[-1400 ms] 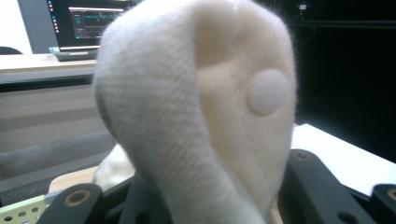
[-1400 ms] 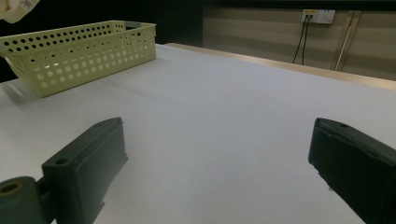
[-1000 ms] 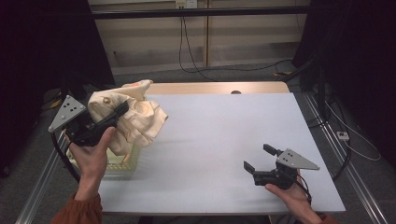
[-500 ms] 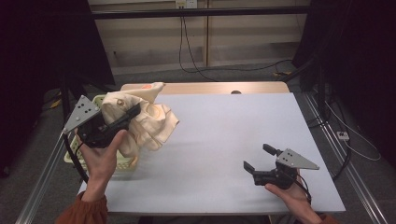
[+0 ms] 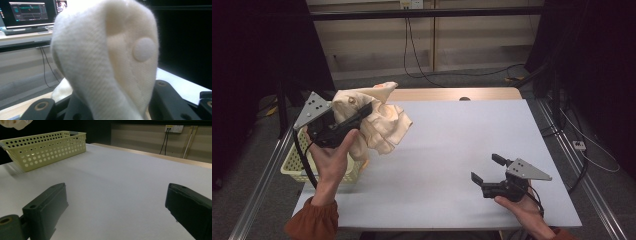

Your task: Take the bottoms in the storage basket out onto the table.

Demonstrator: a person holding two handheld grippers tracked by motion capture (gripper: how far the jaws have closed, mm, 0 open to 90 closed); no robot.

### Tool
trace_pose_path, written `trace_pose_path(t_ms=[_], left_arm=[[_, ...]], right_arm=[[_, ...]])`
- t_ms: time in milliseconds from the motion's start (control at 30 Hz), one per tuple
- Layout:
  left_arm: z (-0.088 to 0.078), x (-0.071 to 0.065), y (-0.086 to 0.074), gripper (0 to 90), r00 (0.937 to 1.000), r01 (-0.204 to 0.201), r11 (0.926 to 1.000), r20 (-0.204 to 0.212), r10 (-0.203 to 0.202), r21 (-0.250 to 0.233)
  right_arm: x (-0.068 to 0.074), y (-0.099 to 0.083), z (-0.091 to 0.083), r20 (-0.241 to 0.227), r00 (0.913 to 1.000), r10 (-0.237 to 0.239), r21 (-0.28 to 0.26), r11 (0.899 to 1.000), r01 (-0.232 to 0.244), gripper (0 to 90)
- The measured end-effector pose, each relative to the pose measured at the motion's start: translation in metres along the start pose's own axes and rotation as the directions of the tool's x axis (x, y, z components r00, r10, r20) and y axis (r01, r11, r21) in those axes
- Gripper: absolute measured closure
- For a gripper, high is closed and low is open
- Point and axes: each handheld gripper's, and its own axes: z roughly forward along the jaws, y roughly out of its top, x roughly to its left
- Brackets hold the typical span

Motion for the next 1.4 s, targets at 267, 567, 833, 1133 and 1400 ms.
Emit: trace_pose_path(t_ms=[267, 567, 833, 1133, 1400], left_arm=[[0.015, -0.008, 0.003, 67.2, 0.9995, -0.008, 0.9999, 0.032, 0.007, 0.008], [0.032, -0.02, 0.003, 67.2, 0.9974, -0.003, 0.9999, 0.072, 0.002, 0.016], [0.049, -0.024, 0.004, 67.2, 0.9958, -0.001, 0.9998, 0.091, -0.001, 0.021], [0.057, -0.028, 0.0, 67.2, 0.9932, 0.011, 0.999, 0.115, -0.016, 0.042], [0.068, -0.037, 0.001, 67.3, 0.9895, 0.014, 0.9989, 0.143, -0.021, 0.045]], right_arm=[[0.001, 0.0, 0.0, -0.009, 1.0, -0.003, -0.001, 1.0, 0.003, 3.9], [0.002, 0.0, 0.0, -0.02, 0.9998, -0.009, 0.004, 1.0, 0.009, 4.2], [0.002, -0.001, 0.0, -0.016, 0.9998, -0.011, 0.007, 1.0, 0.011, 4.2], [0.003, -0.001, 0.0, -0.014, 0.9998, -0.011, 0.01, 1.0, 0.011, 4.2], [0.002, -0.001, 0.0, -0.011, 0.9999, -0.009, 0.012, 1.0, 0.009, 4.2]])
